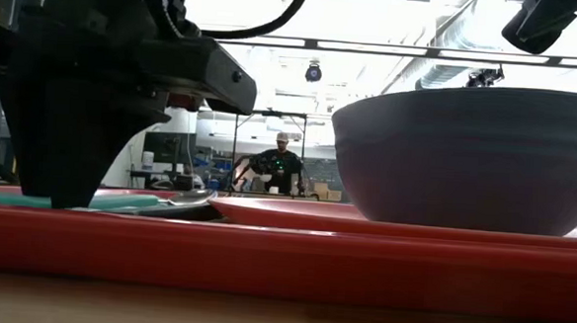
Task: Set up tray
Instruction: Put the green spoon beside the green patterned fork on top of the blue napkin on the red tray, then adjust the blue napkin
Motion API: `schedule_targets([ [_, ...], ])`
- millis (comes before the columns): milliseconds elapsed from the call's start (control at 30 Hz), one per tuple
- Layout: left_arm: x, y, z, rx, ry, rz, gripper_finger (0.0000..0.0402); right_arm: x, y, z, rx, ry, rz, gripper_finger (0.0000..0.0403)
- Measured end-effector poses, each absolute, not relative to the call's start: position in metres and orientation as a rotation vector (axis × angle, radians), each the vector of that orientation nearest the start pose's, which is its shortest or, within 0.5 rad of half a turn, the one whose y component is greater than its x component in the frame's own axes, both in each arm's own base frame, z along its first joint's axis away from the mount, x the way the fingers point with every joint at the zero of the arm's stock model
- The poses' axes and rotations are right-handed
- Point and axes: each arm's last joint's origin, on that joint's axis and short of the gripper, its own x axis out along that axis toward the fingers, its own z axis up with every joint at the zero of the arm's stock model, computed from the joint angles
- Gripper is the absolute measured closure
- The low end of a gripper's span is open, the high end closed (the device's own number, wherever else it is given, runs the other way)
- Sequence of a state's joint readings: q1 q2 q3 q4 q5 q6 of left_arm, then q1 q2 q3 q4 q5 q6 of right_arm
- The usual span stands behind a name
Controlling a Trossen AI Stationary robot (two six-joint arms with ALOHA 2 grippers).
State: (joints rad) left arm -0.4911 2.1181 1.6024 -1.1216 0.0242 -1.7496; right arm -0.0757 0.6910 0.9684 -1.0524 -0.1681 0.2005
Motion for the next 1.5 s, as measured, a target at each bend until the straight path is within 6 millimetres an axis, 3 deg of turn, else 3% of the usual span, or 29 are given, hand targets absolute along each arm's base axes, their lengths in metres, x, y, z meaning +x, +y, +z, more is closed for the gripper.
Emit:
schedule_targets([
  [233,0.346,-0.186,0.164,-0.941,1.401,1.028,0.0335,0.104,-0.003,0.329,0.285,0.780,0.010,0.0403],
  [533,0.348,-0.186,0.164,-0.931,1.388,1.007,0.0194,0.104,-0.003,0.329,0.284,0.781,0.010,0.0403],
  [767,0.348,-0.186,0.164,-0.926,1.376,1.009,0.0167,0.104,-0.003,0.329,0.284,0.781,0.010,0.0403],
  [967,0.347,-0.185,0.174,-0.888,1.360,1.040,0.0187,0.104,-0.003,0.329,0.281,0.782,0.011,0.0403],
  [1167,0.344,-0.179,0.203,-0.779,1.351,1.133,0.0220,0.104,-0.003,0.329,0.275,0.781,0.011,0.0403],
  [1267,0.345,-0.174,0.216,-0.719,1.314,1.156,0.0259,0.104,-0.003,0.329,0.273,0.781,0.011,0.0403],
  [1433,0.352,-0.166,0.227,-0.650,1.221,1.134,0.0375,0.105,-0.003,0.329,0.269,0.772,0.004,0.0403],
  [1500,0.357,-0.162,0.227,-0.634,1.177,1.114,0.0386,0.105,-0.003,0.330,0.268,0.766,0.004,0.0403],
])
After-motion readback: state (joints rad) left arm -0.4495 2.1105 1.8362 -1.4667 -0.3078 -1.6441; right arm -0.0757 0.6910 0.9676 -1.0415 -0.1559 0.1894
